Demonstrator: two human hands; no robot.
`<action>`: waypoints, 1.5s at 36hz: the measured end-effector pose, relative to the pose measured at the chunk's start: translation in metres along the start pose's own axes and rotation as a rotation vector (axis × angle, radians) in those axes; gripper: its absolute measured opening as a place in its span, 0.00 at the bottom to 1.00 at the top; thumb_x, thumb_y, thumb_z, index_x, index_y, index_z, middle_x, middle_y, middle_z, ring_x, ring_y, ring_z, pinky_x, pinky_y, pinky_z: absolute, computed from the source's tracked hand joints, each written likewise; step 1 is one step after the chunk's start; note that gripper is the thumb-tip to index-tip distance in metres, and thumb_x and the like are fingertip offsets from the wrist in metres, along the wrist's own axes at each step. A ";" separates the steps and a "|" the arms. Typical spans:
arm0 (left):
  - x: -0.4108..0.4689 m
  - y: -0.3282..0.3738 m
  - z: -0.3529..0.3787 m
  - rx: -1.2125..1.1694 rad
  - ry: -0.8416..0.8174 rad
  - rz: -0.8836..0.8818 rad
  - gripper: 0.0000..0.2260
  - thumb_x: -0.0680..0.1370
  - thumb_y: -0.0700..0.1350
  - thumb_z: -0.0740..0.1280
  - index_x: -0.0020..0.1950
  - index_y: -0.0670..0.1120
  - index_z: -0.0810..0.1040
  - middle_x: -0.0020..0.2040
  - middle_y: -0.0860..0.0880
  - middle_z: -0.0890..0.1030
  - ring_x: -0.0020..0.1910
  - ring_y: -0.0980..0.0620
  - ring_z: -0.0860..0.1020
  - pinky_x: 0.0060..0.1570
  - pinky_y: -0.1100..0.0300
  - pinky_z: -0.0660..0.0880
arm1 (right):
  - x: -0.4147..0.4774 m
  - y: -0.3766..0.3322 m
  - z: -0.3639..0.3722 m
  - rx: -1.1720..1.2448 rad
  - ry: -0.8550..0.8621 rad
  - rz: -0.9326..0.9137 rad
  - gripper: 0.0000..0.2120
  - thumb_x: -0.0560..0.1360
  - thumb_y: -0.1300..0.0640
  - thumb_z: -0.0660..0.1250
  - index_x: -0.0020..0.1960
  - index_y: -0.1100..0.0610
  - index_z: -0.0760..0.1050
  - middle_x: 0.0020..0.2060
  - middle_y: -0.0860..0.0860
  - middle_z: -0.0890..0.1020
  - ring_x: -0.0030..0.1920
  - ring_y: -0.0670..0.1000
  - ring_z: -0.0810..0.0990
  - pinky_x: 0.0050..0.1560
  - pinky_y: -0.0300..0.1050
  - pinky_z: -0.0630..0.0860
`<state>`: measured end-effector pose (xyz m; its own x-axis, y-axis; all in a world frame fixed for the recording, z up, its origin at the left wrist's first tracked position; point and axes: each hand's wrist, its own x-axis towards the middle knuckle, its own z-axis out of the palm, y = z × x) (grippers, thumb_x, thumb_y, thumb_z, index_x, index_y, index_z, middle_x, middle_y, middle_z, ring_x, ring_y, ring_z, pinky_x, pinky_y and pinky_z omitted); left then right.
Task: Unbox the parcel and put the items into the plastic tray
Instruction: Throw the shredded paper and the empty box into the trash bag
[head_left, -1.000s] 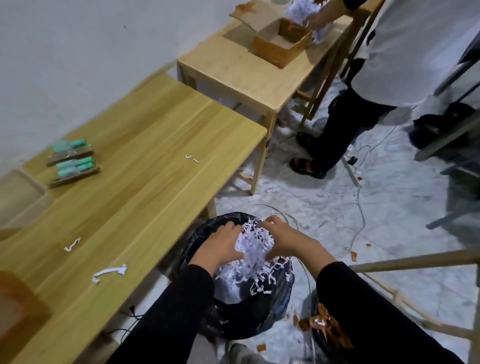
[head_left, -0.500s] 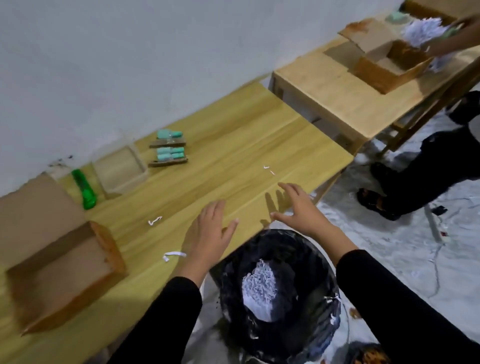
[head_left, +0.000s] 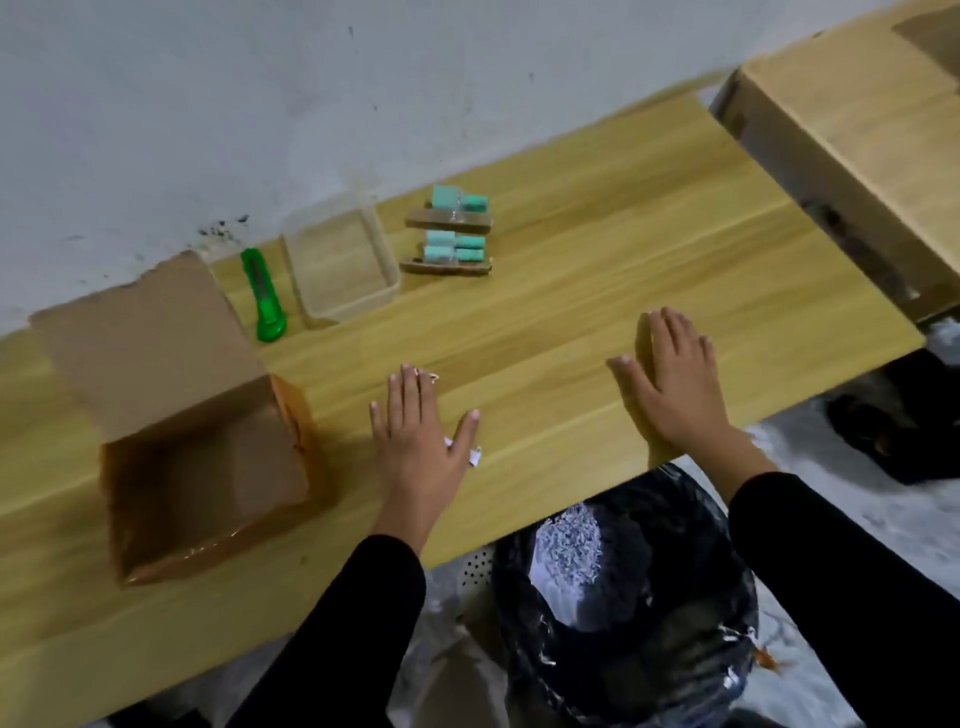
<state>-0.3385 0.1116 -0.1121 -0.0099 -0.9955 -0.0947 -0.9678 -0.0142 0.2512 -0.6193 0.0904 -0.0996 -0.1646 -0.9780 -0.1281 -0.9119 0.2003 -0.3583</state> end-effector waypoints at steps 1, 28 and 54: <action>0.006 0.004 0.000 0.012 -0.011 0.015 0.35 0.77 0.66 0.45 0.77 0.45 0.49 0.78 0.48 0.46 0.77 0.51 0.43 0.74 0.48 0.41 | 0.000 -0.005 0.003 0.000 -0.005 -0.037 0.36 0.74 0.36 0.43 0.76 0.56 0.48 0.76 0.54 0.52 0.76 0.53 0.47 0.74 0.54 0.41; 0.010 -0.006 -0.002 -0.166 0.113 -0.026 0.20 0.81 0.48 0.55 0.72 0.45 0.66 0.76 0.46 0.59 0.76 0.49 0.55 0.74 0.51 0.48 | -0.039 -0.094 0.045 0.004 -0.041 -0.195 0.60 0.60 0.22 0.57 0.75 0.56 0.36 0.76 0.57 0.44 0.76 0.55 0.40 0.74 0.51 0.37; -0.009 -0.008 -0.005 -0.167 0.082 -0.002 0.20 0.82 0.48 0.53 0.74 0.46 0.62 0.77 0.48 0.56 0.77 0.52 0.52 0.75 0.54 0.46 | -0.071 -0.095 0.060 0.504 0.144 -0.353 0.08 0.72 0.64 0.67 0.48 0.63 0.82 0.45 0.58 0.84 0.46 0.56 0.78 0.52 0.38 0.72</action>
<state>-0.3295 0.1197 -0.1088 0.0194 -0.9996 -0.0183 -0.9127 -0.0252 0.4078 -0.4984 0.1446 -0.1119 0.0327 -0.9811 0.1906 -0.6372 -0.1674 -0.7523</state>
